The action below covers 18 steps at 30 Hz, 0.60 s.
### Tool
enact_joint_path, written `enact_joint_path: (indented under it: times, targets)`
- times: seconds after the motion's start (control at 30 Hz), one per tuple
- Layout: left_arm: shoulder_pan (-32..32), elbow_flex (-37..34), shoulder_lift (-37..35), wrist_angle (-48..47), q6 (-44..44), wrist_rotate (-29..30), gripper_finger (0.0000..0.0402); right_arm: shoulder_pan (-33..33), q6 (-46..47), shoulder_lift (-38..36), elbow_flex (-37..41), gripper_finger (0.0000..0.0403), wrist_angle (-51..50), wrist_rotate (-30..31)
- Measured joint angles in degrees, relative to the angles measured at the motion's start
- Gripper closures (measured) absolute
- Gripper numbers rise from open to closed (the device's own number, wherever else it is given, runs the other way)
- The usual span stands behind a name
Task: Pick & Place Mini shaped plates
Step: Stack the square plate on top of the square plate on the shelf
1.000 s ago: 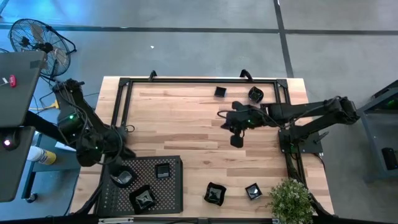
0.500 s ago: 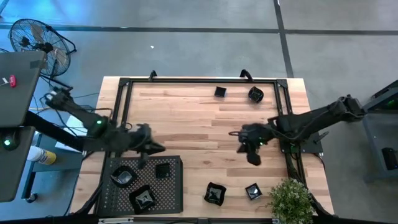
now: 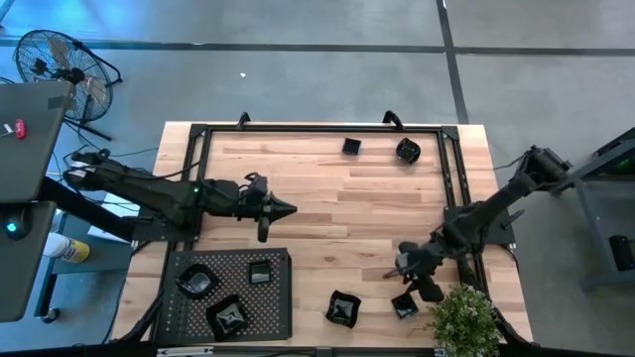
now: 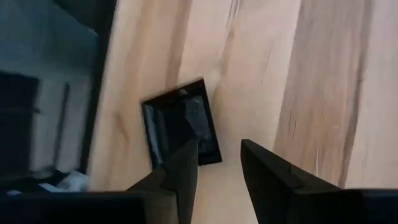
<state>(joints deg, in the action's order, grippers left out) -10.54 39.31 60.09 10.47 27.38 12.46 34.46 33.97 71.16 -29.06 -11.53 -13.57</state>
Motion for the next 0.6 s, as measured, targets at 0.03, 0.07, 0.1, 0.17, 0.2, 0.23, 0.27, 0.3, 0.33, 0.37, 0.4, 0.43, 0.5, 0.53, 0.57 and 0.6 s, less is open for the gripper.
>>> enact_joint_path:
  times: [0.03,0.07,0.1,0.17,0.2,0.23,0.27,0.3,0.33,0.37,0.4,0.43,0.5,0.53,0.57,0.6]
  targets:
    - [0.26,0.00,0.30,0.08,0.04,-0.75,0.0401,0.57,-0.80,1.13,0.04,0.0285,0.54,0.57]
    - [0.53,0.00,0.58,-0.12,0.05,-1.73,0.0401,1.07,-1.52,2.27,0.04,0.0285,1.55,1.08]
    - [0.54,0.00,0.87,-0.15,0.04,-2.19,0.0401,1.46,-2.15,3.45,0.01,0.0286,2.88,1.39]
    - [0.54,0.00,1.26,-0.44,0.06,-2.73,0.0401,1.85,-2.97,5.84,-0.02,0.0290,5.08,1.60]
    - [0.52,0.00,1.35,-0.61,0.06,-2.72,0.0401,1.96,-3.04,7.13,-0.02,0.0292,5.78,1.65]
    - [0.52,0.00,1.37,-1.03,0.07,-2.72,0.0401,1.97,-3.17,8.43,-0.02,0.0295,6.37,1.66]
    - [0.52,0.00,1.37,-1.42,0.07,-2.72,0.0401,1.96,-3.21,9.51,-0.02,0.0298,6.71,1.61]
    - [0.45,0.00,1.37,-1.76,0.17,-2.70,0.0401,1.96,-3.13,10.51,-0.02,0.0302,7.27,1.38]
    - [0.45,0.00,1.37,-2.05,0.32,-2.68,0.0401,1.96,-3.03,11.44,-0.02,0.0306,8.08,0.98]
    - [0.45,0.00,1.37,-2.11,0.59,-2.70,0.0401,1.96,-3.01,12.21,-0.02,0.0311,8.81,0.52]
    - [0.45,0.00,1.36,-2.05,0.95,-2.73,0.0402,1.94,-2.98,12.74,-0.04,0.0317,9.56,-0.17]
    - [0.45,0.00,1.34,-2.05,1.24,-2.87,0.0401,1.96,-2.94,13.30,-0.04,0.0324,10.52,-0.88]
    - [0.45,0.00,1.34,-2.11,1.41,-2.99,0.0401,1.96,-2.95,13.90,-0.13,0.0340,11.39,-1.43]
    - [0.45,0.00,1.34,-2.16,1.64,-3.01,0.0401,1.95,-2.87,13.96,-0.13,0.0349,11.52,-1.43]
    - [0.44,0.00,1.34,-2.41,2.03,-3.02,0.0401,1.94,-2.52,13.96,-0.11,0.0360,11.49,-1.40]
    - [0.44,0.00,1.32,-2.80,2.79,-3.01,0.0401,1.95,-1.77,13.93,-0.11,0.0371,11.58,-1.39]
